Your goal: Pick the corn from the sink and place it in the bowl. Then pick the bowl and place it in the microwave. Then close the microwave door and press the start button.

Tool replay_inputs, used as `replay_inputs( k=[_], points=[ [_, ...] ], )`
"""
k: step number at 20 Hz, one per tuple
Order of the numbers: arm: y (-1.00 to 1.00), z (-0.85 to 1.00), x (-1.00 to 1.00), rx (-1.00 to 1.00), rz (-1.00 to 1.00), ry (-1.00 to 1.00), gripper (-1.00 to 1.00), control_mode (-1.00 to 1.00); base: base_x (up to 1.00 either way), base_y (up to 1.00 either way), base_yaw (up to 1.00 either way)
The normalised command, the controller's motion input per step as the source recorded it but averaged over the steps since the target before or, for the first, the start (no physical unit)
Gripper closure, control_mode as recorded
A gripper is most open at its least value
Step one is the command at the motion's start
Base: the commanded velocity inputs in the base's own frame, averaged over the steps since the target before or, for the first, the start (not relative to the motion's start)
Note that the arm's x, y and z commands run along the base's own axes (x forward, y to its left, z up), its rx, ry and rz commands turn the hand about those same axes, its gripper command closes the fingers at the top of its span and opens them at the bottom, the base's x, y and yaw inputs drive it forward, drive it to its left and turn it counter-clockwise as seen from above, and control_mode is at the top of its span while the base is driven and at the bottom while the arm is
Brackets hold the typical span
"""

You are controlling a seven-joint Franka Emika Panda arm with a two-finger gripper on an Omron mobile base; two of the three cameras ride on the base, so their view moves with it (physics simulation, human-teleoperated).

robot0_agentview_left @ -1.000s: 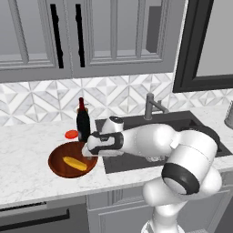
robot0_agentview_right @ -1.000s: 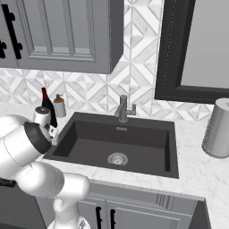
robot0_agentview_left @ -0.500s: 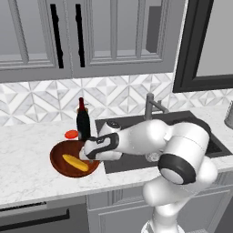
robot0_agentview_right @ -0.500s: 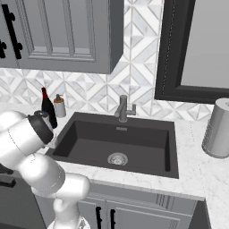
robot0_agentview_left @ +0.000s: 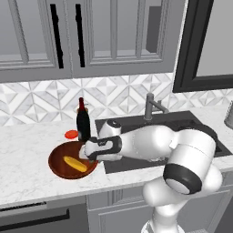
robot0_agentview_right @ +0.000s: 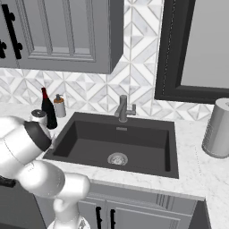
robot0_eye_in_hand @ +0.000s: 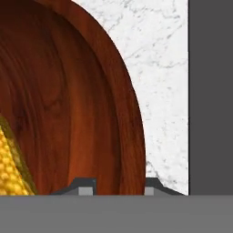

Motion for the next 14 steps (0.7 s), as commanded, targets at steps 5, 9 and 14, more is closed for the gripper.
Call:
replay_inputs(
  k=[5, 9, 14],
  points=[
    [0.00, 0.17, -0.32, 0.03, -0.11, 0.00, 1.00, -1.00, 0.00, 0.00, 0.00],
    [0.00, 0.00, -0.19, 0.06, -0.15, 0.00, 1.00, -1.00, 0.00, 0.00, 0.00],
    [-0.14, 0.35, -0.46, 0.09, -0.22, -0.02, 1.00, -1.00, 0.00, 0.00, 0.00]
  ],
)
